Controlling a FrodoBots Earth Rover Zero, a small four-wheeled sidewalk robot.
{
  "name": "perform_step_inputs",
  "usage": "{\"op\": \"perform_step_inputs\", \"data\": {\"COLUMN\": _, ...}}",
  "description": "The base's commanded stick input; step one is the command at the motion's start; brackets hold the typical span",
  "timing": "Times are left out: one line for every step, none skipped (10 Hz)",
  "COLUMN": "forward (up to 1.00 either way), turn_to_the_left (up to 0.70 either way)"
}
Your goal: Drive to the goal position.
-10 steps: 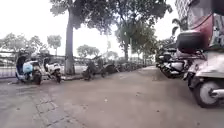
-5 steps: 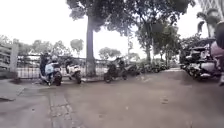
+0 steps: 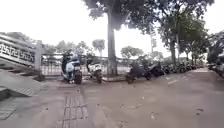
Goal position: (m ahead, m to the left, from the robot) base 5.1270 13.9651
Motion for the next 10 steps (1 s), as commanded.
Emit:
{"op": "perform_step_inputs", "data": {"forward": 0.45, "turn_to_the_left": 0.27}}
{"op": "perform_step_inputs", "data": {"forward": 0.45, "turn_to_the_left": 0.27}}
{"op": "perform_step_inputs", "data": {"forward": 0.45, "turn_to_the_left": 0.27}}
{"op": "perform_step_inputs", "data": {"forward": 0.45, "turn_to_the_left": 0.27}}
{"op": "perform_step_inputs", "data": {"forward": 0.45, "turn_to_the_left": 0.27}}
{"op": "perform_step_inputs", "data": {"forward": 0.45, "turn_to_the_left": 0.27}}
{"op": "perform_step_inputs", "data": {"forward": 0.45, "turn_to_the_left": 0.27}}
{"op": "perform_step_inputs", "data": {"forward": 0.45, "turn_to_the_left": 0.27}}
{"op": "perform_step_inputs", "data": {"forward": 0.45, "turn_to_the_left": 0.27}}
{"op": "perform_step_inputs", "data": {"forward": 0.45, "turn_to_the_left": 0.0}}
